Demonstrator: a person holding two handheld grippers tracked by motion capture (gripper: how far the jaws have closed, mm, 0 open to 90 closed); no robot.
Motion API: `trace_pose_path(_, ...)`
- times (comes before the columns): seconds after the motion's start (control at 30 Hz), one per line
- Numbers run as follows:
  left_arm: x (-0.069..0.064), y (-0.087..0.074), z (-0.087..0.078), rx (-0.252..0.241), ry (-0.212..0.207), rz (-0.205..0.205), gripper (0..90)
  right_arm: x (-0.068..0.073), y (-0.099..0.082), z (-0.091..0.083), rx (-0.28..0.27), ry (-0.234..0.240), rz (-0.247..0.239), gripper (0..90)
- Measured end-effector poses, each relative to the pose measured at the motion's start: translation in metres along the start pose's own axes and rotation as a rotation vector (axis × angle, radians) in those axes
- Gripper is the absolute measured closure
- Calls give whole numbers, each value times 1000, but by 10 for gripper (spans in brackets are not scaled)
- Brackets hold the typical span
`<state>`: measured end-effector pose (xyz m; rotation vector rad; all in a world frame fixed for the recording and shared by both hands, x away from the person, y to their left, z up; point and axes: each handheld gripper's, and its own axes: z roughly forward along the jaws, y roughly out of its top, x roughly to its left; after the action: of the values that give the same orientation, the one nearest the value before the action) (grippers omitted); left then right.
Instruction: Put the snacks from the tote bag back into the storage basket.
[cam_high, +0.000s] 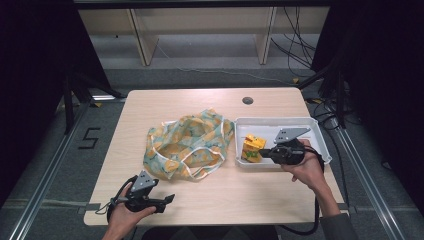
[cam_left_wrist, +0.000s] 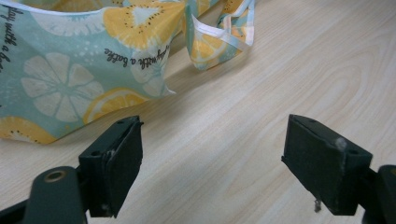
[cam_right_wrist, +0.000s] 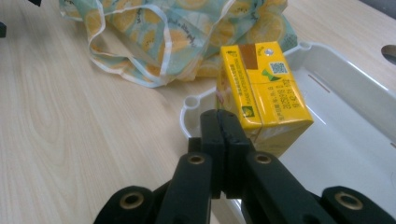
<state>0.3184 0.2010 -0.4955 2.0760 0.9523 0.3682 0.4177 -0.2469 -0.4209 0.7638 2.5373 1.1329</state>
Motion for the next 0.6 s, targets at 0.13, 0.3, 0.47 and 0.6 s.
trace_pose_path(0.13,1,0,0,4,0,8,195,0,-2,4,19,4,13,900)
trace_pose_path(0.3,0,0,0,3,-4,-6,195,-2,-4,8,30,4,11,900)
trace_pose_path(0.47,0,0,0,9,-2,-4,195,-5,-6,10,35,2,14,900)
trace_pose_path(0.6,0,0,0,15,-5,-1,195,-6,-8,10,39,-4,25,900)
